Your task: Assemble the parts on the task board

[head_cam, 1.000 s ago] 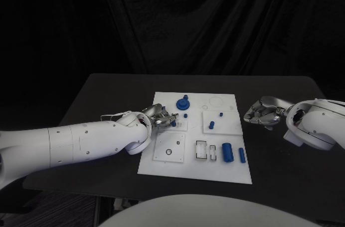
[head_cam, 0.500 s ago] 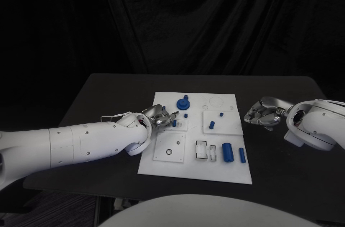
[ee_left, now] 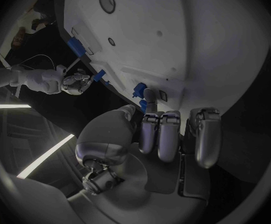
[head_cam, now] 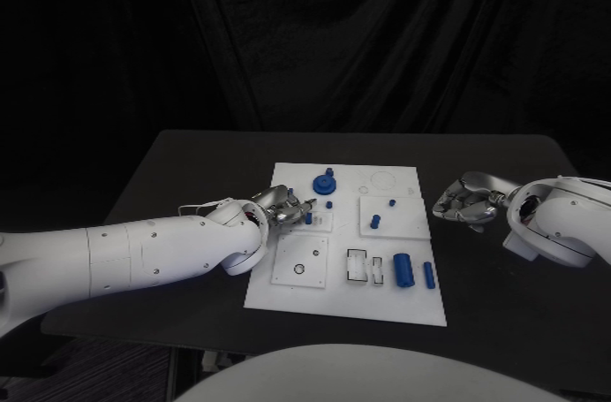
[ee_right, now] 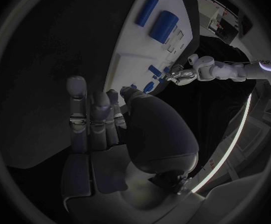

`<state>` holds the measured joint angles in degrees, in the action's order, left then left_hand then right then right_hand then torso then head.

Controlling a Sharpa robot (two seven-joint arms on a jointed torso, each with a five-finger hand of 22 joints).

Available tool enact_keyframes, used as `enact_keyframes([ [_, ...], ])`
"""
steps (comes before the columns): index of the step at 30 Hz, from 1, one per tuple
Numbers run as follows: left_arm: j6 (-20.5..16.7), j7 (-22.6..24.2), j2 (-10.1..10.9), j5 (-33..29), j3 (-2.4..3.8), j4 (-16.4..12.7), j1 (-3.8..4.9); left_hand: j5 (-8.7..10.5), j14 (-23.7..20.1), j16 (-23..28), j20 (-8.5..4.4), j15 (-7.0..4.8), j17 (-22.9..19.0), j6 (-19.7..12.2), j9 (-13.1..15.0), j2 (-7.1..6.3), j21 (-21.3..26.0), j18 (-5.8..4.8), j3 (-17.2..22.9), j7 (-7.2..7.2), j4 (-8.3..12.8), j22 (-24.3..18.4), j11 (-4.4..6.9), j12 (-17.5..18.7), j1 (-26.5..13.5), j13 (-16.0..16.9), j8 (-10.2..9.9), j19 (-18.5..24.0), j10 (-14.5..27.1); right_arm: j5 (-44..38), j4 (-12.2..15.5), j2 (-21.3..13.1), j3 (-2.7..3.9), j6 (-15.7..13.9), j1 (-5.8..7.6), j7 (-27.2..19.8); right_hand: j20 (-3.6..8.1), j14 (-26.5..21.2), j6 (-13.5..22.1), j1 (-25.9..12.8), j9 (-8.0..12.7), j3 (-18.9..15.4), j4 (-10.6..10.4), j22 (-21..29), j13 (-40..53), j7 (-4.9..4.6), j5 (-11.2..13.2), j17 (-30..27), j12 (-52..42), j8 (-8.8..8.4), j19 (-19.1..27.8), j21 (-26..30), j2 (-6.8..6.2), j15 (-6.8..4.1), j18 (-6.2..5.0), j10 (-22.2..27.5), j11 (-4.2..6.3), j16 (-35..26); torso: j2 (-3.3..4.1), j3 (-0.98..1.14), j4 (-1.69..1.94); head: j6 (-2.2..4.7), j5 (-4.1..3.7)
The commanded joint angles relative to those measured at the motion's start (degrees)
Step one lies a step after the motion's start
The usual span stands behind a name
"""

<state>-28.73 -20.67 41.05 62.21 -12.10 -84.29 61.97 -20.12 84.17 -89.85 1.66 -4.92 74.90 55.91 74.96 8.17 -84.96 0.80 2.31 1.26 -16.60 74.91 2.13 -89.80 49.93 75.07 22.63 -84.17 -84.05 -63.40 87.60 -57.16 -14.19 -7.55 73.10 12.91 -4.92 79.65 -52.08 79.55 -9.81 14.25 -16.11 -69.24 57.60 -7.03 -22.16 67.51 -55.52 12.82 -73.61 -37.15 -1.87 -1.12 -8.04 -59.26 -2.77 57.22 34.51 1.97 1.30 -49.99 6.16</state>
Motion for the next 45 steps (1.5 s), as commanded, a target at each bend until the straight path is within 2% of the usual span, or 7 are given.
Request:
enact_keyframes([
  [1,0.7,1.1,0.0,-0.2,0.02,0.0,-0.11,-0.42,5.8,-0.1,-0.41,-0.36,15.1,-0.4,1.7,-0.01,0.2,0.47,-0.5,0.06,0.0,13.4,0.38,-0.2,0.6,14.9,0.4,-3.4,-6.0,-0.3,0.1,-0.1,0.03,0.5,-0.18,0.9,0.07,-0.3,-0.4,0.4,0.0,0.2,0.0,0.1,-0.1,-0.14,-0.2,-0.1,0.0,0.18,0.5,0.3,-0.13,-0.06,-1.04,0.3,0.12,-0.2,0.0,0.0,0.02,-0.01,0.08],
  [14,-3.3,3.3,2.8,-0.2,0.04,-3.9,0.54,-2.83,5.8,-0.1,-0.71,-0.6,15.1,-2.1,1.6,-2.35,-0.7,0.26,-0.3,-0.28,0.2,13.7,0.65,-0.2,8.3,14.9,2.9,-3.9,-6.0,-0.3,0.4,-0.7,0.03,-3.8,-0.19,-1.6,0.05,-0.2,-0.3,0.4,0.0,0.2,0.0,-0.1,0.0,-0.2,-0.2,0.1,-0.2,0.16,0.4,0.1,-0.36,-0.04,-0.99,0.2,0.07,0.1,0.01,0.01,0.06,-0.01,-0.45],
  [20,0.8,5.1,3.8,-0.2,0.04,-3.9,4.45,-3.2,5.8,-0.1,-0.73,-0.63,15.1,-3.3,1.6,-4.52,-1.2,0.13,-0.1,-0.23,0.7,13.9,0.64,-0.2,13.1,14.9,3.7,-4.1,-6.0,-0.3,0.4,-0.7,0.03,-5.3,-0.18,-2.4,0.04,0.0,-0.3,0.2,0.0,0.1,-0.1,-0.3,0.3,-0.22,-0.2,0.4,-0.6,0.2,0.1,-0.4,-0.45,-0.03,-0.92,-0.1,0.06,0.5,0.01,-0.05,-0.01,-0.01,-0.71],
  [25,5.2,8.7,3.4,-0.2,0.04,-2.1,8.95,-3.2,5.8,-0.1,-0.65,-0.48,15.1,-4.6,1.5,-4.85,-1.6,0.04,0.3,0.02,0.7,14.0,0.47,-0.2,15.3,14.9,3.5,-4.3,-6.0,-0.3,0.1,-0.4,0.04,-5.5,-0.17,-2.5,0.04,0.0,-0.4,0.2,0.0,0.1,-0.2,-0.3,0.3,-0.21,-0.2,0.4,-0.6,0.21,0.1,-0.5,-0.48,-0.04,-0.91,-0.2,0.07,0.5,-0.21,0.04,-0.22,-0.01,-0.48],
  [30,8.1,12.5,2.4,-0.2,0.04,0.0,12.16,-1.22,5.8,-0.1,-0.34,-0.12,15.1,-6.1,1.5,-4.8,-3.3,-0.37,0.8,0.43,0.2,14.5,0.08,-0.2,18.5,14.9,3.3,-5.0,-6.0,-0.3,0.0,-0.3,0.04,-5.3,-0.17,-2.3,0.04,0.0,-0.4,0.2,0.0,0.1,-0.2,-0.4,0.3,-0.2,-0.2,0.4,-0.7,0.22,0.1,-0.6,-0.48,-0.04,-0.89,-0.2,0.08,0.5,-0.23,0.17,-0.19,-0.01,-0.63],
  [36,13.0,11.9,-0.4,-0.2,0.04,5.9,13.98,1.11,5.8,-0.1,-0.01,0.27,15.1,-7.0,1.5,-3.31,-3.8,-0.49,0.7,0.91,-0.1,14.7,-0.34,-0.2,18.3,14.9,3.1,-5.2,-6.0,-0.3,-0.2,0.0,0.04,-5.1,-0.17,-2.1,0.04,0.0,-0.4,0.2,0.0,0.2,-0.1,-0.4,0.3,-0.17,-0.2,0.3,-0.6,0.24,0.0,-0.5,-0.45,-0.05,-0.9,-0.2,0.1,0.5,-0.13,0.23,-0.14,-0.01,-0.34],
  [45,28.8,-3.9,-5.4,-0.2,0.04,13.8,14.39,8.77,5.8,-0.1,0.37,0.54,15.1,-6.2,1.1,-2.7,-3.4,-0.38,-3.6,1.3,-0.1,14.5,-0.7,-0.2,13.3,14.9,2.1,-5.0,-6.0,-0.3,-0.1,0.0,0.04,-4.9,-0.18,-2.1,0.04,0.0,-0.4,0.3,0.0,0.2,-0.1,-0.3,0.2,-0.16,-0.2,0.3,-0.6,0.24,0.1,-0.4,-0.44,-0.05,-0.92,-0.1,0.11,0.4,0.0,0.13,-0.09,-0.01,-0.41],
])
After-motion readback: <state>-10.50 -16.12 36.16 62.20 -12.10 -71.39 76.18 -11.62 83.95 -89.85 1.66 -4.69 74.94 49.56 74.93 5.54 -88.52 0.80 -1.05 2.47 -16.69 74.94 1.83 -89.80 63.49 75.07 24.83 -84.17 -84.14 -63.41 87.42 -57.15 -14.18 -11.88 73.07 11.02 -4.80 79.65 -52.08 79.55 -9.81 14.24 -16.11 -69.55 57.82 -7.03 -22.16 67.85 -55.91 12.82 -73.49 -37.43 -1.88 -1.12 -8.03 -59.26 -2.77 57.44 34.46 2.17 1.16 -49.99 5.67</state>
